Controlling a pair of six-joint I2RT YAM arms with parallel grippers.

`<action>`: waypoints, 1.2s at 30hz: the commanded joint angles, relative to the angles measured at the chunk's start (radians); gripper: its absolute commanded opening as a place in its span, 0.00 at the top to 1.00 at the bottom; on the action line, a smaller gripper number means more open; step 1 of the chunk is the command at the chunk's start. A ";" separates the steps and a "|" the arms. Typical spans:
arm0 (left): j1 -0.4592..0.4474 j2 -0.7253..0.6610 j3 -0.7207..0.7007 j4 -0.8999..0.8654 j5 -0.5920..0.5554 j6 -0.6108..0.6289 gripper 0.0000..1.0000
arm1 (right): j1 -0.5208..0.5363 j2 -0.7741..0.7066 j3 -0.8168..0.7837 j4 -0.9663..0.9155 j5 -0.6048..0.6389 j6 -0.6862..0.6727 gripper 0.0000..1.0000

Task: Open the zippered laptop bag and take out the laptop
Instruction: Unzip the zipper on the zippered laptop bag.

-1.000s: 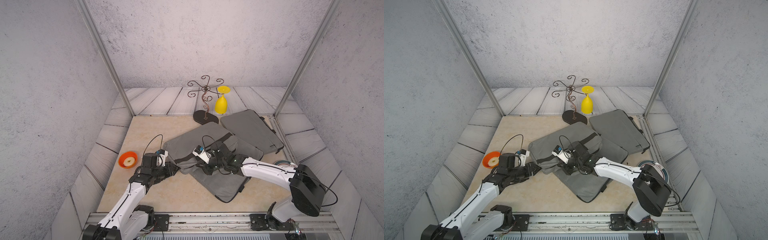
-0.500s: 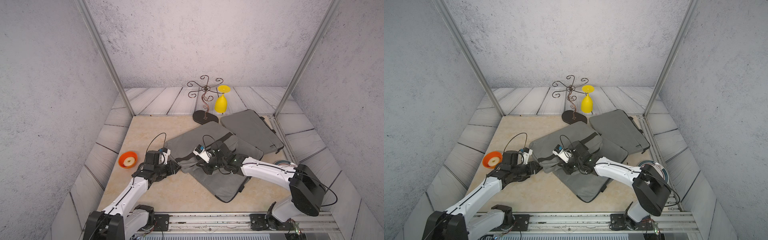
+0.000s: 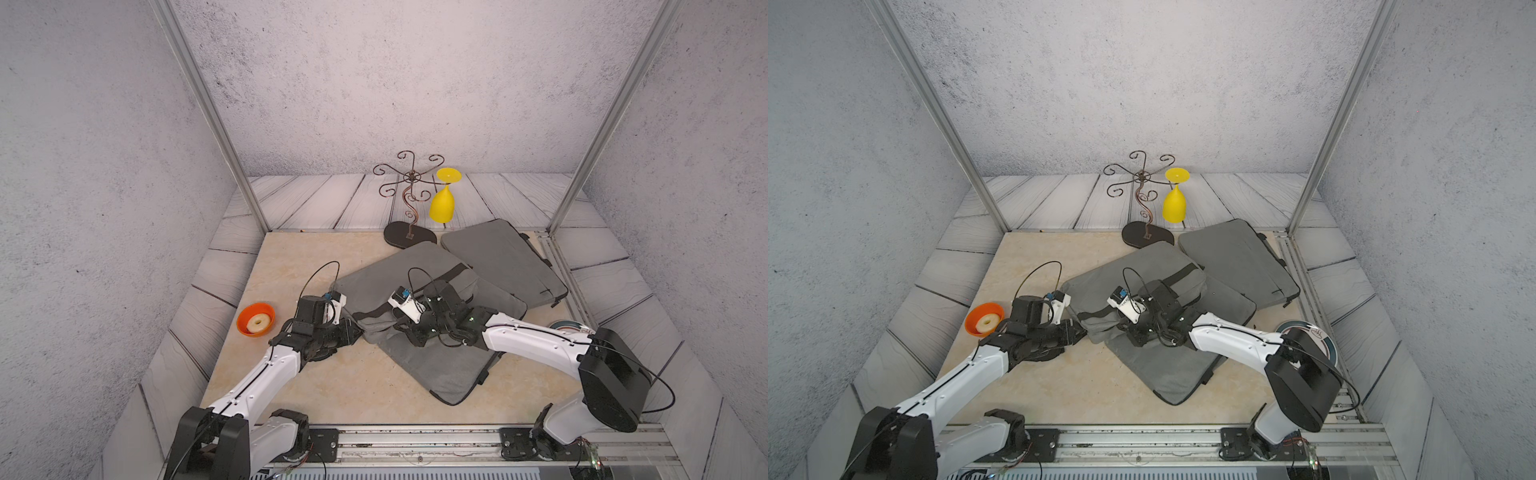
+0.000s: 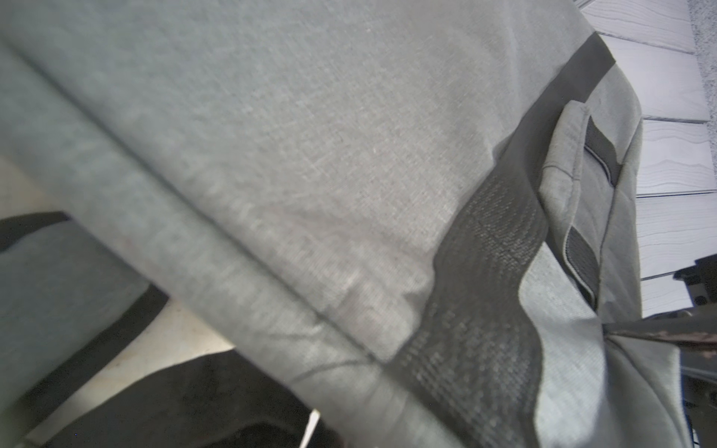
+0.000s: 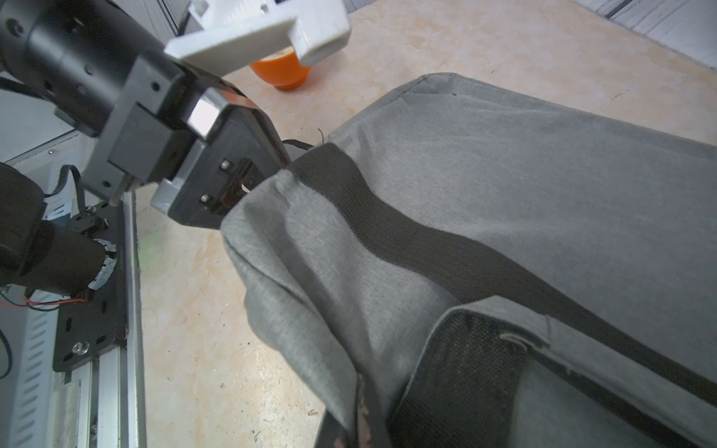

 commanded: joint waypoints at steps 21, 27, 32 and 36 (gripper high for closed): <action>-0.012 -0.132 0.049 -0.228 -0.039 -0.031 0.90 | -0.022 0.006 -0.004 0.046 -0.005 0.040 1.00; -0.024 -0.218 0.006 -0.190 -0.098 -0.107 0.71 | -0.022 0.012 -0.001 0.050 -0.012 0.041 1.00; -0.045 -0.158 0.020 -0.181 -0.123 -0.092 0.71 | -0.023 0.018 0.006 0.048 -0.017 0.040 1.00; -0.066 -0.114 0.024 -0.123 -0.139 -0.097 0.73 | -0.022 0.020 0.012 0.039 -0.022 0.038 1.00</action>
